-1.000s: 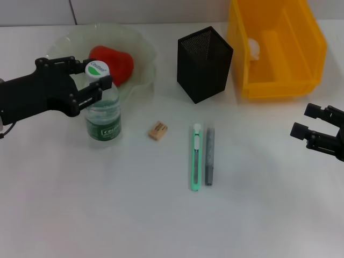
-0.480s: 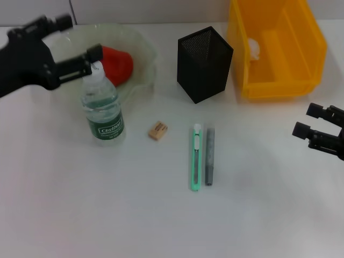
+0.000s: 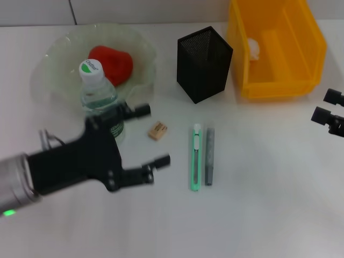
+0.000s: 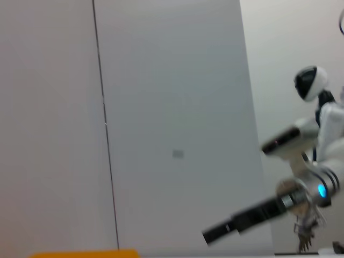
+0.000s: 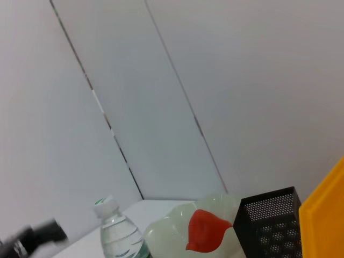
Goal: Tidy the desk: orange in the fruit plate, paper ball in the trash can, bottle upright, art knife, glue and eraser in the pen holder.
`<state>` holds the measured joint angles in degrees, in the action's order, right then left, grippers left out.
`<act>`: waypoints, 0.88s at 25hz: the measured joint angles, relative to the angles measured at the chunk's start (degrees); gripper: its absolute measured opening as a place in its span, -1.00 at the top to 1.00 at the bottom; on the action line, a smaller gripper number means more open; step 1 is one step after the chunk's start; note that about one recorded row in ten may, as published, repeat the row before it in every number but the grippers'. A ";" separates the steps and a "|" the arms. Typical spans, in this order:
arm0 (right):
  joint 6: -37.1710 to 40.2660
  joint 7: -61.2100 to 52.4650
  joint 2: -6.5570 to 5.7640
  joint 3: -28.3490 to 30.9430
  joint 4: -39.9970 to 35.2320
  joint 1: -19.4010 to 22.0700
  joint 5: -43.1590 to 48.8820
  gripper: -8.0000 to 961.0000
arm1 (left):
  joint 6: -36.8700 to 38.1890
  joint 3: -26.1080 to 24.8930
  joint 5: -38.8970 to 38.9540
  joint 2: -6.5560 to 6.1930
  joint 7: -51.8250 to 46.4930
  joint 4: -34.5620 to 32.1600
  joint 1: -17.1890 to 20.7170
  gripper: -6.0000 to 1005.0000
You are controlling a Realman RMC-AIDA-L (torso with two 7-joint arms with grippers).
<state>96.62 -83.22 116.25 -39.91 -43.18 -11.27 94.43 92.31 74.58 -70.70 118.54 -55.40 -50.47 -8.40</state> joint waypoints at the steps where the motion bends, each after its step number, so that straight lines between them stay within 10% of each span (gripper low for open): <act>1: 0.25 -3.06 -0.04 -0.24 -3.71 -0.08 1.49 -0.77 | -0.64 2.21 -1.01 0.06 10.27 12.02 -2.37 -0.72; 11: 1.28 -39.86 2.63 -11.07 -36.26 -10.66 26.71 -0.77 | -1.58 -1.34 -0.89 -0.08 14.05 22.79 -4.17 -0.71; 22: 0.32 -69.27 2.89 -27.70 -33.18 -33.67 50.98 -0.76 | -4.67 -1.43 -1.25 0.00 14.27 22.97 -2.03 -0.71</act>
<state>96.94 -152.49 119.14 -67.61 -76.37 -44.94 145.41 87.64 73.16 -71.95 118.54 -41.13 -27.49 -10.43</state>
